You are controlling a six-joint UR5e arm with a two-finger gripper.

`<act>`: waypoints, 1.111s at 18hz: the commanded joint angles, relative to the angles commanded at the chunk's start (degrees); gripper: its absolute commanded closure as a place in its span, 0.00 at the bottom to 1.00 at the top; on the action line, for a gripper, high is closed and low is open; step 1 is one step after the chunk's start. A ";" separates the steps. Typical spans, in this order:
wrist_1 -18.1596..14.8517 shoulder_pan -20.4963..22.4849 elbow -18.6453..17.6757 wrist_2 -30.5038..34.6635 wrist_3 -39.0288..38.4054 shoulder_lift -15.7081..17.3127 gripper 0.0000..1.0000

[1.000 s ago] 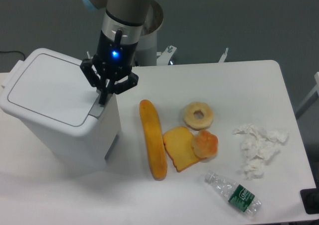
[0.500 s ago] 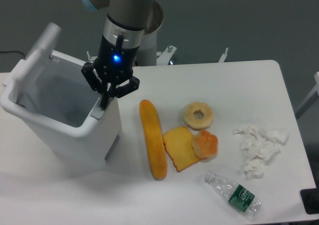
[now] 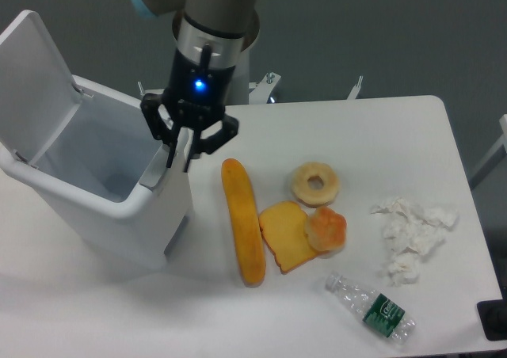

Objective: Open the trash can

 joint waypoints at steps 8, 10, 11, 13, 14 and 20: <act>2.47 9.67 -0.70 1.40 19.30 -4.65 0.00; 2.38 11.34 -0.70 5.25 25.46 -5.62 0.00; 2.38 11.52 -0.70 6.14 28.45 -7.02 0.00; 2.47 12.14 -0.70 7.64 33.55 -8.87 0.00; 2.47 12.84 -0.36 8.69 35.58 -10.18 0.00; 1.85 14.16 4.04 18.45 49.80 -19.41 0.00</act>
